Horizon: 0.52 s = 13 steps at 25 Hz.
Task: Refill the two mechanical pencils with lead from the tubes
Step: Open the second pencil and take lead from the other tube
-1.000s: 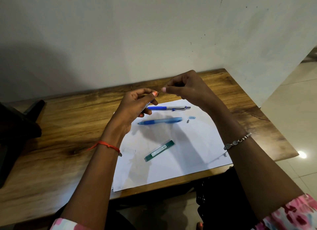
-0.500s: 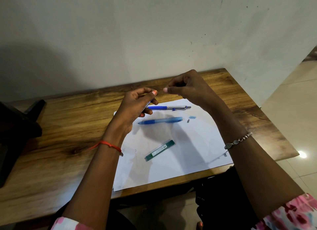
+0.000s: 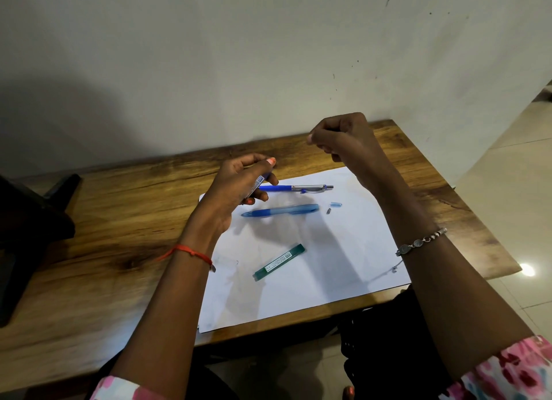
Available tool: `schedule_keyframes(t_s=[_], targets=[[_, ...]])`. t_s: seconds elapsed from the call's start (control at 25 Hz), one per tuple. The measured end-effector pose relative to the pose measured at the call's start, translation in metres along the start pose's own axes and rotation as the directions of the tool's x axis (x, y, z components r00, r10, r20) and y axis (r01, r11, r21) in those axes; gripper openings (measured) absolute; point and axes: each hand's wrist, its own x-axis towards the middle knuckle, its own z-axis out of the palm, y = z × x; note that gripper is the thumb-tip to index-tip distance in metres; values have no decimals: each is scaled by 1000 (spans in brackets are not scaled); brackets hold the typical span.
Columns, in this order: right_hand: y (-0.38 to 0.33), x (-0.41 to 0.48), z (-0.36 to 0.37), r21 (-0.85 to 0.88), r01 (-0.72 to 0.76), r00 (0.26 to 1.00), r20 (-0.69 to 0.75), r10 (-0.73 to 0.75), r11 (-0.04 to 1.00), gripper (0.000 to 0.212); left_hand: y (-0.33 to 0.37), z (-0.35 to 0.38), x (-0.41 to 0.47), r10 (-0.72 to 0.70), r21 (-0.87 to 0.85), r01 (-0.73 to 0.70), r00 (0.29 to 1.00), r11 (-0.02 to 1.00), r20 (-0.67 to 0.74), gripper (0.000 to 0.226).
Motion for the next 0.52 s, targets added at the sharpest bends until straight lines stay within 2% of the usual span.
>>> schedule_keyframes(t_s=[0.28,0.52], targets=[[0,3,-2,113,-57,998,-31,61,992,27,0,-1,0,40,-17,-39,997,999,69,23],[5,4,-1,51,-65,998,12,65,997,15,1,0,0,54,-59,-49,995,997,87,26]])
